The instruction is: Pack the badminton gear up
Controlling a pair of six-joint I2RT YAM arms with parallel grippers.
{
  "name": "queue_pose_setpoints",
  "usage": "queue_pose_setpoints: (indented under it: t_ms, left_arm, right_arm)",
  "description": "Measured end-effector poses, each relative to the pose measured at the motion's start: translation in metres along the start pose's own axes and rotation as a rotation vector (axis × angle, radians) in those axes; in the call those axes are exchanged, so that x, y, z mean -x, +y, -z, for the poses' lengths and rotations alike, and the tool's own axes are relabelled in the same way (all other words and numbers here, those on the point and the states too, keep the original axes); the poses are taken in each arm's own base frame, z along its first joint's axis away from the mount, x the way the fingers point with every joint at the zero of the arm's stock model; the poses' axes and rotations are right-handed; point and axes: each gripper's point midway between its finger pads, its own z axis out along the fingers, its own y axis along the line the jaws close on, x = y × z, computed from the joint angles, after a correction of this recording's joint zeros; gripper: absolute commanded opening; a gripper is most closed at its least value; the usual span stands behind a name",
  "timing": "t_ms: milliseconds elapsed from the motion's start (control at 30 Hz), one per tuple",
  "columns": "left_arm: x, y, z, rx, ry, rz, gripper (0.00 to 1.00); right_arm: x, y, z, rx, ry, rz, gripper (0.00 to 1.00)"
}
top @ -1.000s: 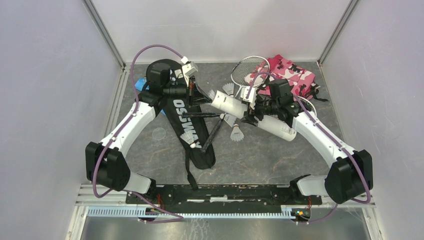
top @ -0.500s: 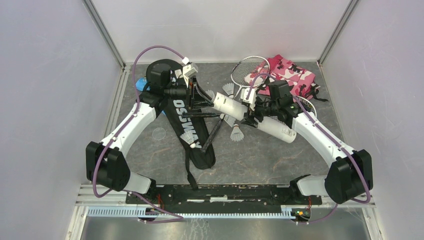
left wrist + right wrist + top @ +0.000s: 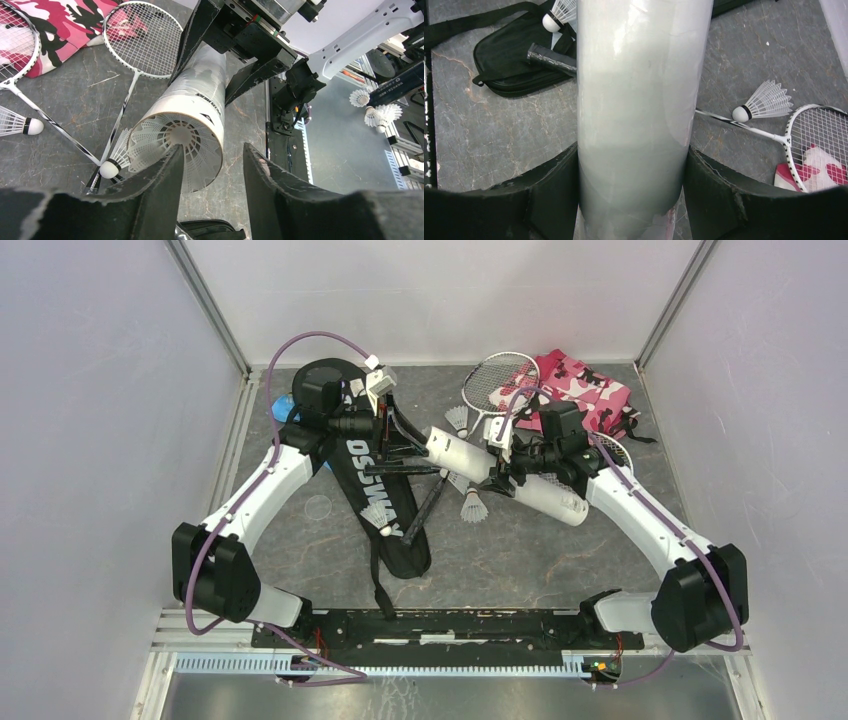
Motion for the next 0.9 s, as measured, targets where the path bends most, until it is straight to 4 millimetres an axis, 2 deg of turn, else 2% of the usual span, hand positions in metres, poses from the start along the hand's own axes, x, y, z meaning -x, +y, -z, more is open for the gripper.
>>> queue_pose_setpoints:
  t_ms: [167,367,800,900]
  left_arm:
    - [0.0,-0.001,0.0,-0.005,0.0,0.0,0.65]
    - [-0.003,-0.005,0.0,-0.032,0.008,-0.013,0.86]
    - [-0.014,-0.018,0.002,-0.11,0.033,-0.037,0.99]
    - [-0.018,-0.019,0.002,-0.118,0.043,-0.049,1.0]
  right_arm:
    - [0.004,0.003,0.0,0.016,-0.021,-0.006,0.37]
    - [0.006,0.002,-0.001,0.01,-0.028,-0.023,0.38]
    - [0.012,0.004,-0.001,0.021,-0.055,-0.044,0.39]
    - [0.011,0.004,-0.001,0.024,-0.054,-0.047,0.39]
